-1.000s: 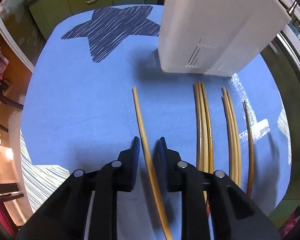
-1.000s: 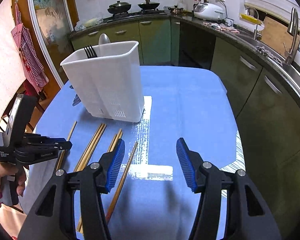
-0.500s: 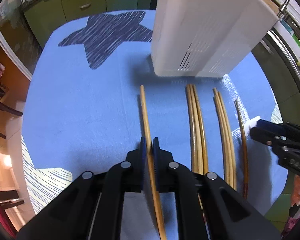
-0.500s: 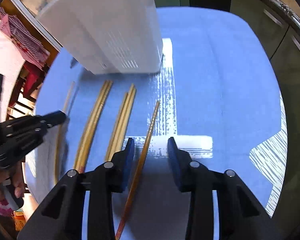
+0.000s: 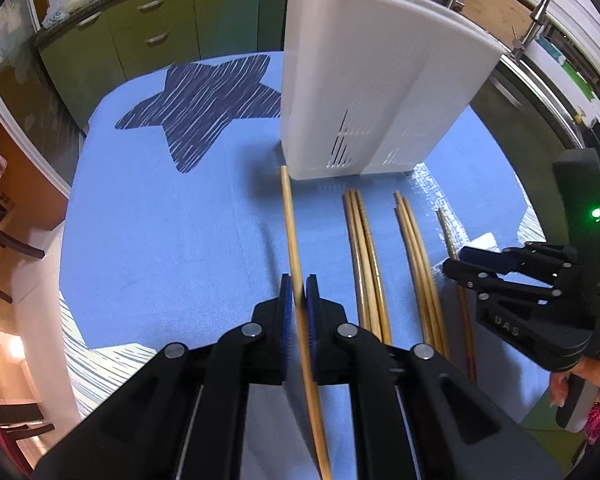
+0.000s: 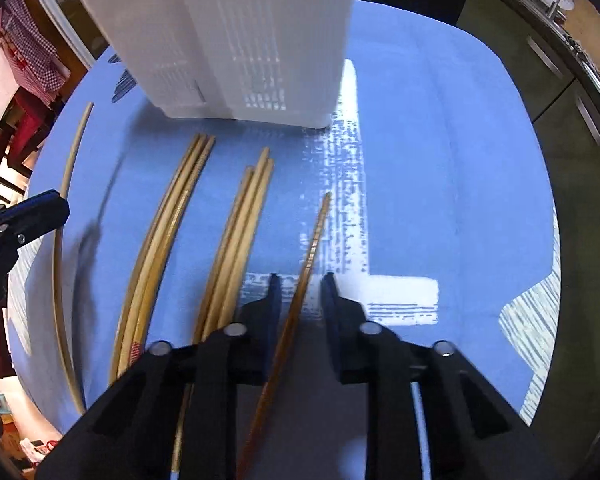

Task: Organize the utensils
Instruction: 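Grasp a wooden chopstick with the left gripper while the right grasps a dark chopstick, then carry both chopsticks upright to the holder and drop them in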

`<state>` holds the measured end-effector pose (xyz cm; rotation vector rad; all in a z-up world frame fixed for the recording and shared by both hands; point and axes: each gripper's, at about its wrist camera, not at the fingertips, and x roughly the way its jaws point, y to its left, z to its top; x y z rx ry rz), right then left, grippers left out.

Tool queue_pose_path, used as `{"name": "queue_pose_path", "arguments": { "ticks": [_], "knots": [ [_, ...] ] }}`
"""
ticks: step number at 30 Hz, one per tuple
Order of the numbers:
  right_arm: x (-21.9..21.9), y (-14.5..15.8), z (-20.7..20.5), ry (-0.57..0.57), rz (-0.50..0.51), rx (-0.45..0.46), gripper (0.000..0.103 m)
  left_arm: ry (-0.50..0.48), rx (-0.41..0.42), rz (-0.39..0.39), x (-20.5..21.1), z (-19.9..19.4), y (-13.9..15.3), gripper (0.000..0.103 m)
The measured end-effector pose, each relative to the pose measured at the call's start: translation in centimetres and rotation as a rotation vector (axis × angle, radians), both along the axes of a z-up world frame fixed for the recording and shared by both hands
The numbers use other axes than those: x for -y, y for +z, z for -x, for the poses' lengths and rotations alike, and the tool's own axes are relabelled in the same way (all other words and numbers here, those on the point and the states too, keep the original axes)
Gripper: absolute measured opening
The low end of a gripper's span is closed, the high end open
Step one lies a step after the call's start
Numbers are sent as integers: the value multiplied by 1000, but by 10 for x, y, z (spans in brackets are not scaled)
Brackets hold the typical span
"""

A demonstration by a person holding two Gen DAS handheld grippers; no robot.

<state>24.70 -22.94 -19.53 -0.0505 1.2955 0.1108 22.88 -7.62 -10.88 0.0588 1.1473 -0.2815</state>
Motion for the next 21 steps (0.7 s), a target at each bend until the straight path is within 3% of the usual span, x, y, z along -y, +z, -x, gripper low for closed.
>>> {"name": "queue_pose_path", "arguments": {
  "ticks": [6, 14, 21],
  "knots": [
    [3, 1, -4, -28, -71, -17, 7, -7, 16, 7, -4, 4, 8, 7],
    [13, 66, 26, -10, -159, 174, 7, -19, 55, 11, -8, 11, 25, 6],
    [27, 113, 63, 18, -174, 310, 7, -29, 95, 15, -13, 22, 44, 6]
  ]
}}
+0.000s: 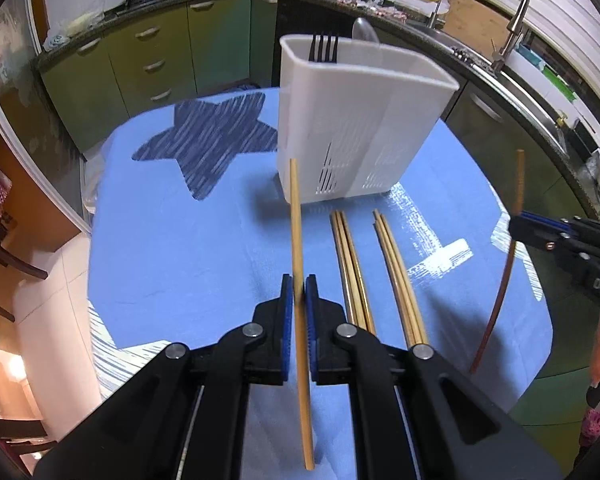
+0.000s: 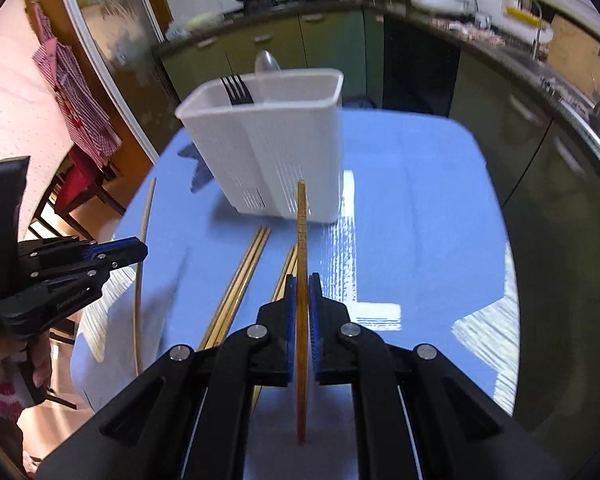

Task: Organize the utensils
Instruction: 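Carry both chopsticks upright to the holder and drop them in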

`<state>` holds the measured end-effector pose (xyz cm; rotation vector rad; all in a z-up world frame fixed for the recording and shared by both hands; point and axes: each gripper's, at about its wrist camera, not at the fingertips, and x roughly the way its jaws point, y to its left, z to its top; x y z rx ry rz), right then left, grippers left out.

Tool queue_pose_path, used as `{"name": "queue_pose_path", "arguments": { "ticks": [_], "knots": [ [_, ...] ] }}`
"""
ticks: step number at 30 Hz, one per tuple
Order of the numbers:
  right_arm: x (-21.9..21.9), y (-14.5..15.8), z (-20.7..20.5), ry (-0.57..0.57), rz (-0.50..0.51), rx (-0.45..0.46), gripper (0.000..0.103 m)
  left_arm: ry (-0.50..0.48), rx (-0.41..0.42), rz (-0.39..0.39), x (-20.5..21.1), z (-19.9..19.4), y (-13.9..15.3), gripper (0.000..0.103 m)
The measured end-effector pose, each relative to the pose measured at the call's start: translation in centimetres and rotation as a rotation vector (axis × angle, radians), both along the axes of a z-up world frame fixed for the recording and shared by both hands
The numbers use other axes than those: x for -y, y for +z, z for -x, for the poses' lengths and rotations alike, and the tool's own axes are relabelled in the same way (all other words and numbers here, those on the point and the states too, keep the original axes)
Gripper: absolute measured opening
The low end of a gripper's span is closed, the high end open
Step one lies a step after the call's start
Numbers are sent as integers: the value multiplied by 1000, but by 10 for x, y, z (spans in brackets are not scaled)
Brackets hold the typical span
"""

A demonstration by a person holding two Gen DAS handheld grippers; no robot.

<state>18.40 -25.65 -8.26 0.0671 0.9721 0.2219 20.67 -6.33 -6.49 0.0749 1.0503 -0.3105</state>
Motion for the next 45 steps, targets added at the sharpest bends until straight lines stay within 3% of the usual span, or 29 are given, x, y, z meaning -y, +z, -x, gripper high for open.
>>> {"name": "queue_pose_path", "arguments": {
  "ticks": [8, 25, 45],
  "knots": [
    [20, 43, 30, 6, -18, 100, 7, -5, 82, 0, -4, 16, 31, 6],
    [25, 79, 26, 19, -37, 168, 7, -27, 173, 25, 2, 16, 79, 6],
    [39, 184, -4, 20, -80, 319, 7, -46, 382, 74, 35, -16, 208, 6]
  ]
}}
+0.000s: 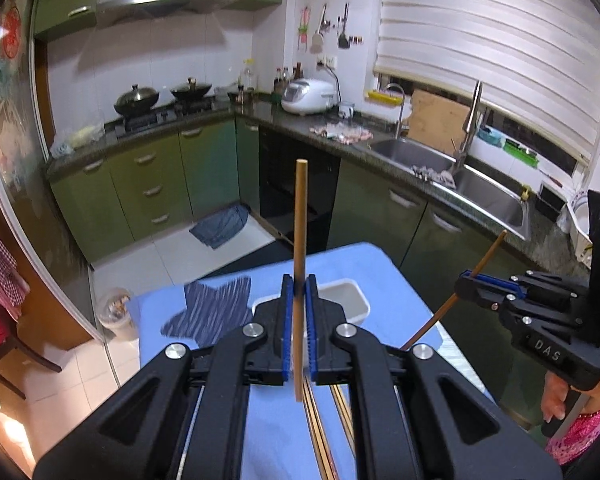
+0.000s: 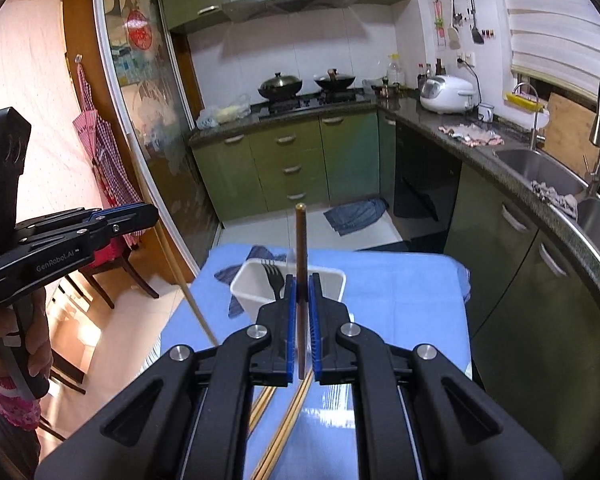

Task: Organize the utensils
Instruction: 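Carry both chopsticks upright to the holder and drop them in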

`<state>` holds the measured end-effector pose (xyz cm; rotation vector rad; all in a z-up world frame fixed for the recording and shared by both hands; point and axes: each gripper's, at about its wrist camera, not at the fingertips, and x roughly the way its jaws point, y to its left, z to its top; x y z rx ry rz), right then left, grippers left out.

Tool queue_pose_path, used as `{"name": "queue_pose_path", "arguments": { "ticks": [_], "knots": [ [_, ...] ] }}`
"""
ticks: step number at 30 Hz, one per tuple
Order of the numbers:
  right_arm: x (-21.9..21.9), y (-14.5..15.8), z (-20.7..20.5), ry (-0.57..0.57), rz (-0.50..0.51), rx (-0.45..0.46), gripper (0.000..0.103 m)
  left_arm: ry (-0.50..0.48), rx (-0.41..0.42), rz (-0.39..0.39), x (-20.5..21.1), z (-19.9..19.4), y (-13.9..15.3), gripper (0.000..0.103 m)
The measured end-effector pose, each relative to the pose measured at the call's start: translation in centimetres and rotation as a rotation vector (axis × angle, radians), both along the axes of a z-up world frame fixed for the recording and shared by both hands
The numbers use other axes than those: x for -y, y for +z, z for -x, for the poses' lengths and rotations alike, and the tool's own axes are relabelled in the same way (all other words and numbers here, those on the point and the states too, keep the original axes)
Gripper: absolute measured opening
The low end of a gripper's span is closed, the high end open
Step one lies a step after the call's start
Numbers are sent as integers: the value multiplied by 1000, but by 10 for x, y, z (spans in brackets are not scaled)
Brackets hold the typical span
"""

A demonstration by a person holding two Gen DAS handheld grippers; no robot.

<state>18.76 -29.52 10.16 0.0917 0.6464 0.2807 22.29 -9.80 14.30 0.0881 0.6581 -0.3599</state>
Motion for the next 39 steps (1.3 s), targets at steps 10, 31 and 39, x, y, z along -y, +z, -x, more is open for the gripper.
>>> {"name": "queue_pose_path", "arguments": {
  "ticks": [10, 31, 39],
  "knots": [
    [10, 43, -32, -30, -39, 55, 7, 39, 74, 23, 4, -29, 29, 6],
    [17, 30, -95, -74, -71, 42, 7, 45, -90, -40, 14, -84, -66, 13],
    [2, -7, -117, -74, -40, -7, 7, 27, -122, -33, 7, -60, -88, 39]
  ]
}}
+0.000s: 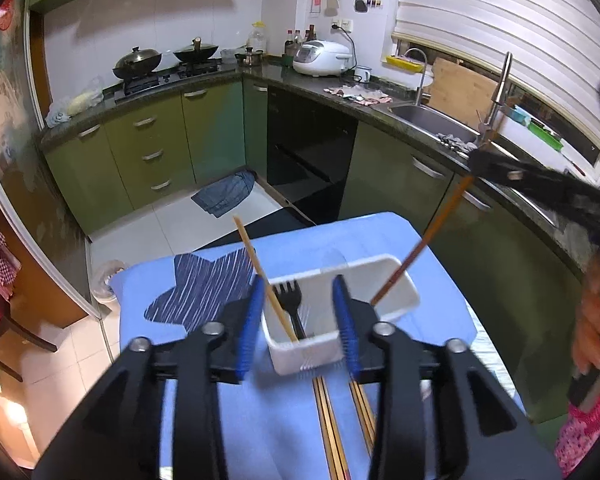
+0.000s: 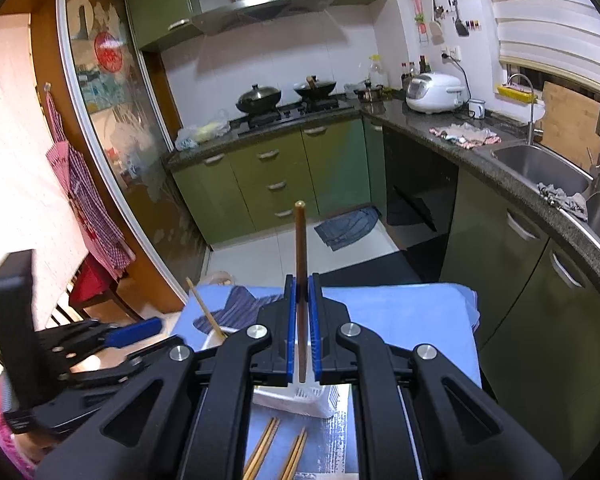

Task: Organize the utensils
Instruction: 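Carry both chopsticks upright to the holder and drop them in, then lower the left gripper onto another wooden chopstick and close it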

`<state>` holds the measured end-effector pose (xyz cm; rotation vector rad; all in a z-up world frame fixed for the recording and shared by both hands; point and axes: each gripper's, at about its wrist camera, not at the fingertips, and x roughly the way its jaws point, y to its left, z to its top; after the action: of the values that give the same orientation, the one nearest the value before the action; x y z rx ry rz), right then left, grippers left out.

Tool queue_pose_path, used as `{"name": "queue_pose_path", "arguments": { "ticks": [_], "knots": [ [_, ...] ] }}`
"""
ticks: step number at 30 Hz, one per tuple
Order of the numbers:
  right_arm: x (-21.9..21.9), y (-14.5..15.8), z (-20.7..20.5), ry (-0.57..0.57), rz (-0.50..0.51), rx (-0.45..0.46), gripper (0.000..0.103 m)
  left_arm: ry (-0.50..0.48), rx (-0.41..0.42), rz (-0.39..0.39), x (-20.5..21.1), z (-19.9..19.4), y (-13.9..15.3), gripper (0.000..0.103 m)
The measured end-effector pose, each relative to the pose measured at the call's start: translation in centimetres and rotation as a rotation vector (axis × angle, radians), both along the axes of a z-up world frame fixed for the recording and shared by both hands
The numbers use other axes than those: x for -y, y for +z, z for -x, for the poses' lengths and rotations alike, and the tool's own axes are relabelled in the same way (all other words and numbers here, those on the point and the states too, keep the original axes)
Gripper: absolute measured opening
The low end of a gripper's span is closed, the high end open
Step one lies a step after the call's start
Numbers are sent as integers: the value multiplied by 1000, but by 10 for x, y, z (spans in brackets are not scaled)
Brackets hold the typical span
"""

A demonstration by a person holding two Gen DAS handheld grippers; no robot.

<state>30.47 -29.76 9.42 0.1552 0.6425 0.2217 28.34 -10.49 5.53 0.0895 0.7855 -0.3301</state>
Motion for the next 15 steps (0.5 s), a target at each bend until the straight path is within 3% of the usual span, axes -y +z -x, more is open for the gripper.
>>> {"name": "queue_pose_path", "arguments": {
  "ticks": [3, 4, 5, 10, 15],
  "knots": [
    [-9, -17, -8, 8, 21, -28, 7, -1, -33, 3, -6, 15, -8, 55],
    [-11, -23, -10, 10, 29, -35, 7, -2, -45, 7, -8, 19, -11, 65],
    [-14, -29, -11, 13, 33, -43, 7, -2, -54, 10, -9, 22, -13, 68],
    [-23, -52, -12, 24, 54, -69, 7, 8, -81, 3, -19, 39, -29, 76],
    [-28, -59, -7, 30, 65, -79, 8, -3, -109, -7, -18, 50, -43, 76]
  ]
}}
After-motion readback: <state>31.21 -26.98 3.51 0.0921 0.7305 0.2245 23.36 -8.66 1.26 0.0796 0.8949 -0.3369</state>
